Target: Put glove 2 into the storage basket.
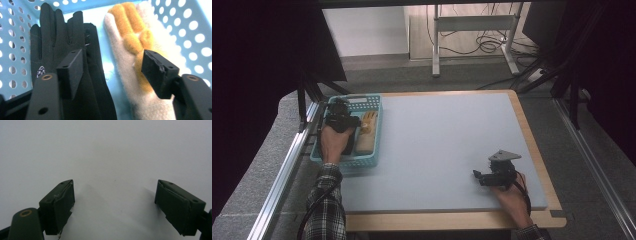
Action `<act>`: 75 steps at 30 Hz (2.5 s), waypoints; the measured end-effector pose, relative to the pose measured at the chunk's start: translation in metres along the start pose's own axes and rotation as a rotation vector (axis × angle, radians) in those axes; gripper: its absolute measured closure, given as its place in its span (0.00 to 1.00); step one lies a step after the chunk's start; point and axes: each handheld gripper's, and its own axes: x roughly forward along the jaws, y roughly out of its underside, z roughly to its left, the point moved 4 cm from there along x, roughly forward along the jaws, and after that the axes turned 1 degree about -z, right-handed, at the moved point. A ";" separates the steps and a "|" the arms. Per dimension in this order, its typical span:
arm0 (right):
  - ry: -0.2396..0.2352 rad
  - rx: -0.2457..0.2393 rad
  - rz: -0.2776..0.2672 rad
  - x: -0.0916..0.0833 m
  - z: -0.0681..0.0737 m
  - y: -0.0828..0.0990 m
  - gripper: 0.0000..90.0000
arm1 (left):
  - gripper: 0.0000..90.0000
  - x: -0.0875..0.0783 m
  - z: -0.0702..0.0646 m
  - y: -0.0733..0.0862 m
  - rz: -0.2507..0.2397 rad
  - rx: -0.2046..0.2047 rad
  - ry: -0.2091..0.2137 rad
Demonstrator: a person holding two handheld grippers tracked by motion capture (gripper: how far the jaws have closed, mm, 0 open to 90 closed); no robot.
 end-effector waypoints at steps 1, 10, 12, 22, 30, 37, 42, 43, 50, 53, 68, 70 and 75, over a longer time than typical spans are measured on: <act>0.000 0.000 0.000 0.000 0.000 0.000 0.18 | 0.33 -0.002 0.001 0.000 -0.008 -0.003 0.005; 0.000 -0.001 0.000 0.000 0.000 0.000 0.17 | 0.23 -0.012 0.006 0.001 -0.071 -0.032 0.071; 0.000 -0.001 0.000 0.000 0.000 0.000 0.17 | 0.21 -0.014 0.006 0.002 -0.078 -0.036 0.082; 0.001 -0.001 0.000 0.000 0.000 0.000 0.17 | 0.12 -0.022 0.002 0.006 -0.104 -0.017 0.119; 0.001 -0.001 0.000 0.000 0.000 0.000 0.17 | 0.07 -0.032 -0.001 0.011 -0.141 -0.007 0.178; 0.002 -0.002 0.000 0.000 0.000 0.000 0.17 | 0.05 -0.043 -0.009 0.014 -0.167 0.031 0.187; 0.002 -0.002 0.000 0.000 0.000 0.000 0.17 | 0.03 -0.047 -0.018 0.015 -0.177 0.058 0.202; 0.002 -0.002 0.000 0.000 0.000 0.000 0.17 | 0.03 -0.048 -0.020 0.016 -0.175 0.066 0.202; 0.001 -0.002 0.000 0.000 0.000 0.000 0.17 | 0.03 -0.053 -0.036 0.016 -0.188 0.108 0.213; 0.001 -0.002 0.000 0.000 0.000 0.000 0.17 | 0.03 -0.054 -0.042 0.017 -0.194 0.122 0.222; 0.001 -0.002 0.000 0.000 0.000 0.000 0.17 | 0.03 -0.056 -0.067 0.023 -0.213 0.181 0.247; 0.001 -0.002 0.000 0.000 0.000 0.000 0.17 | 0.03 -0.056 -0.070 0.024 -0.215 0.186 0.254; 0.001 -0.002 0.000 0.000 0.000 0.000 0.17 | 0.02 -0.057 -0.078 0.027 -0.218 0.206 0.255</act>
